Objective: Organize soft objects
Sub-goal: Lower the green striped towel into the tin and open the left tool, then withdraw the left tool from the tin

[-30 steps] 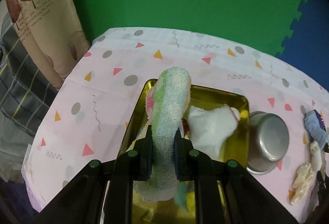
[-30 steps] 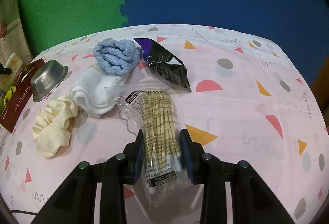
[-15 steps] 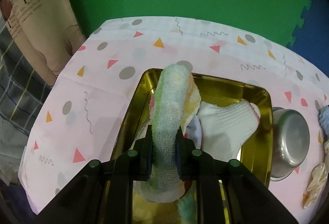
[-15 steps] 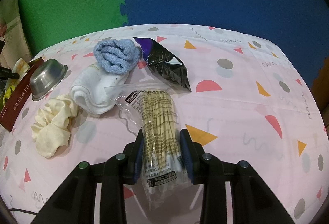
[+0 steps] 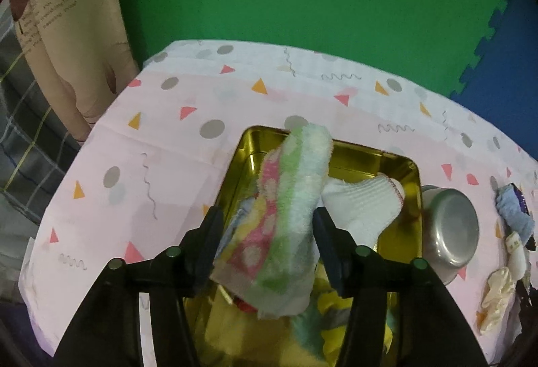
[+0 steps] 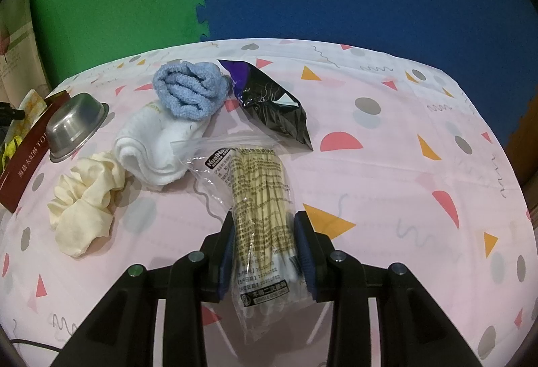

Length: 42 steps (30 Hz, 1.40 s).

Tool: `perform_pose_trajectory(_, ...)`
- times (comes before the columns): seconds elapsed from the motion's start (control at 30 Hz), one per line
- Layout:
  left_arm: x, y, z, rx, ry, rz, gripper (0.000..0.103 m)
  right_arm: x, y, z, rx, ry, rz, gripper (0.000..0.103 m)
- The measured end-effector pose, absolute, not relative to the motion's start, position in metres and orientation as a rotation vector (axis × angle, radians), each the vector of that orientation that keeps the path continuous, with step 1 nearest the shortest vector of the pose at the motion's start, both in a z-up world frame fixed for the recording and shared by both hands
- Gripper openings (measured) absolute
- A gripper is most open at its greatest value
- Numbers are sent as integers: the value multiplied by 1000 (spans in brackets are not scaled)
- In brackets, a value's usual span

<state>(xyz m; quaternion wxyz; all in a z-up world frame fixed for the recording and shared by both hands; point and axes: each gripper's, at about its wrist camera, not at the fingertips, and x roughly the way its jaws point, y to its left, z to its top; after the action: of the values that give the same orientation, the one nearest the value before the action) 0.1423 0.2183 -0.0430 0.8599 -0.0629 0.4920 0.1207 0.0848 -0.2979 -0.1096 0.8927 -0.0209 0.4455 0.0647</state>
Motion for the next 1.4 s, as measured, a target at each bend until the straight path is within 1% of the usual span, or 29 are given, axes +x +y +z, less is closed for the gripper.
perform_pose_trajectory(0.3,104,212,-21,-161,965,257,52,85,-297,-110,-45,924,133,35)
perform_pose_trajectory(0.57,64,193,-23,-158,927,273,53,85,-297,-110,-48,924,133,35)
perform_pose_trajectory(0.77,47,185,-33,-154,903,292,57,85,-297,-109,-57,924,129,35)
perform_pose_trajectory(0.8,45,184,-35,-152,903,292,59,85,-296,-109,-65,923,125,35)
perform_pose_trajectory(0.93,38,185,-43,-154,908,295,62,84,-293,-109,-97,920,109,33)
perform_pose_trajectory(1.27,33,193,-55,-145,918,333,65,79,-283,-106,-109,937,33,32)
perform_pose_trajectory(1.33,33,193,-56,-139,919,328,69,79,-281,-105,-107,945,15,32)
perform_pose_trajectory(1.4,32,193,-56,-134,915,332,70,78,-278,-103,-108,953,3,31)
